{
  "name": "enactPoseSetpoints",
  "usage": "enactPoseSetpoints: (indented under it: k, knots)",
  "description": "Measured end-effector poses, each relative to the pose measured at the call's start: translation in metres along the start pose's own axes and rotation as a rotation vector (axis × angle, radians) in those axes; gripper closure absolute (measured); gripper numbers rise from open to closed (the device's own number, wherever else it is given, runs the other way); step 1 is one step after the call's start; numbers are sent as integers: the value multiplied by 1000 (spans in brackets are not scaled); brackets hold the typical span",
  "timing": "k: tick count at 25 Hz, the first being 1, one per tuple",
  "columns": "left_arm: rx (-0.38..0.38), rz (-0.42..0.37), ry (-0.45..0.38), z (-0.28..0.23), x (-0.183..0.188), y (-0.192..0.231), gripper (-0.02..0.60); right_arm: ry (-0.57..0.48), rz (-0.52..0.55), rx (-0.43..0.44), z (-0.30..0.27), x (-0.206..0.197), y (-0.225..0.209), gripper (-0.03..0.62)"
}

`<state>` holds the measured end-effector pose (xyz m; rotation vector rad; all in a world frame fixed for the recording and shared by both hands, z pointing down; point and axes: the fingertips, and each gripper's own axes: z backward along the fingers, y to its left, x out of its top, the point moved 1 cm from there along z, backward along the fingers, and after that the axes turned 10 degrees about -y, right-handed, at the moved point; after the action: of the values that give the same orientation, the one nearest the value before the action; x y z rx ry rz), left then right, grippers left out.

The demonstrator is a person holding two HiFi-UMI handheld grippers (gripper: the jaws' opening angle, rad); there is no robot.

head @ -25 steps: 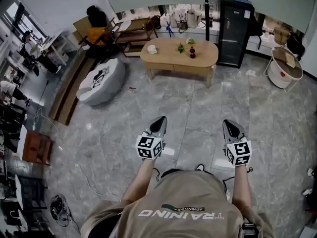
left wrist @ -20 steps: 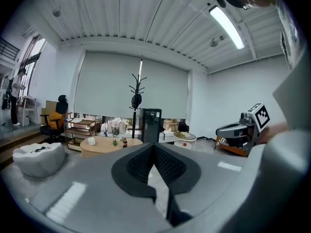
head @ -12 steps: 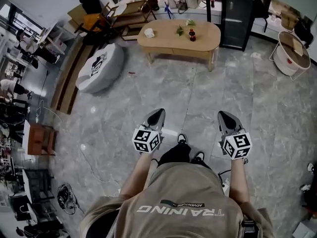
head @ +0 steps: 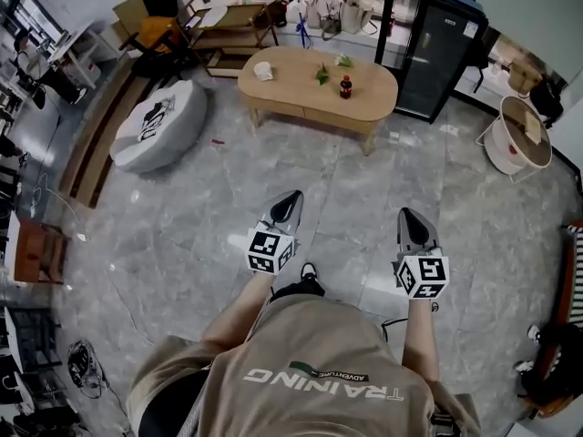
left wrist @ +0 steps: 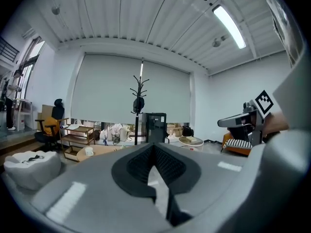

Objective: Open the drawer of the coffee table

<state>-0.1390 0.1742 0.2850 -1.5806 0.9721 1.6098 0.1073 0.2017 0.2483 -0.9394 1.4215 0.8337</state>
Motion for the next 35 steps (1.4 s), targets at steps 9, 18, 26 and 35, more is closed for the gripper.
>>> enactPoseSetpoints:
  k: [9, 18, 26, 35]
  knots:
    - [-36, 0, -15, -45, 3, 73, 577, -1, 115, 13, -92, 17, 25, 589]
    - [-4, 63, 34, -59, -17, 100, 577, 91, 142, 89, -134, -1, 27, 589]
    - [53, 48, 69, -95, -15, 101, 577, 124, 126, 183, -164, -19, -5, 589]
    - [2, 3, 65, -180, -8, 63, 577, 94, 133, 193, -190, -26, -88, 589]
